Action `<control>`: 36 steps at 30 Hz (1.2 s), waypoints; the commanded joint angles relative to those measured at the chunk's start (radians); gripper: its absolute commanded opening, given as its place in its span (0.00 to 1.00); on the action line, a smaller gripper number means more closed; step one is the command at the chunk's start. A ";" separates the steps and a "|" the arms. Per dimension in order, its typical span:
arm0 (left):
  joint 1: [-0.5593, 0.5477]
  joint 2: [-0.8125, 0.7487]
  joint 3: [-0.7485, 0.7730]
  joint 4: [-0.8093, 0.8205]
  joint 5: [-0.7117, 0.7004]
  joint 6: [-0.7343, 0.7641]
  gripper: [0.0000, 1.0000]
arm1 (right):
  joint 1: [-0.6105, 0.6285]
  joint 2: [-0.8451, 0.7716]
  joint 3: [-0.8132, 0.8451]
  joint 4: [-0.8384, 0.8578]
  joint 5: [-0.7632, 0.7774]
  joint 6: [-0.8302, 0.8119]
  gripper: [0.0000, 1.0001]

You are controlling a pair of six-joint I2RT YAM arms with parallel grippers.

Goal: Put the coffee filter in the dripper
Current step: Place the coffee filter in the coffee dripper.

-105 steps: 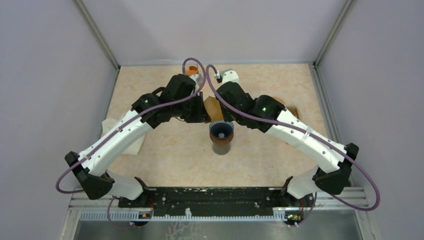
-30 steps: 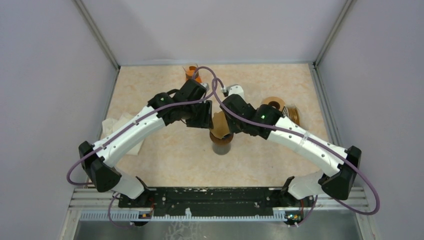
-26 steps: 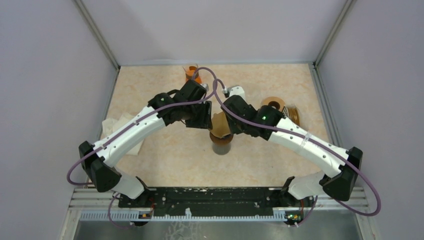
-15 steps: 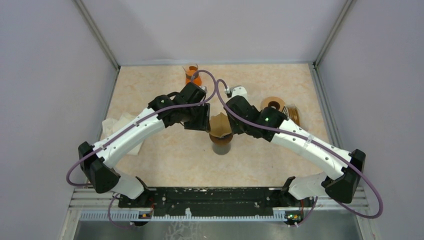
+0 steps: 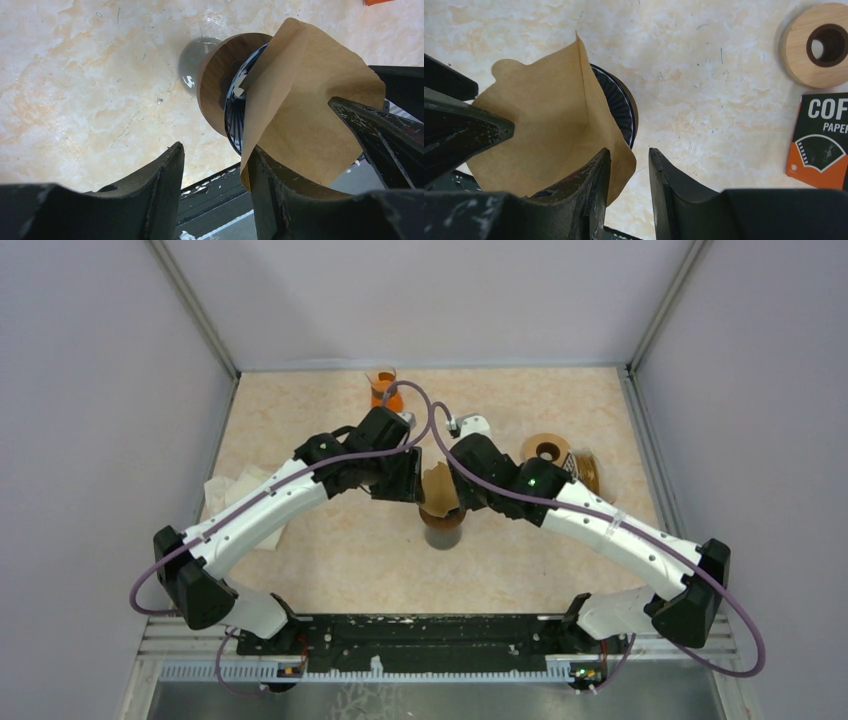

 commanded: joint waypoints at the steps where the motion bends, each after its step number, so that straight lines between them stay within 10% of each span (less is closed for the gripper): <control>1: -0.003 -0.001 -0.022 0.021 0.012 0.008 0.56 | -0.011 -0.017 -0.013 0.047 -0.009 -0.011 0.35; 36: -0.002 -0.021 -0.026 0.061 0.020 0.006 0.59 | -0.022 -0.024 0.043 0.038 -0.048 -0.020 0.39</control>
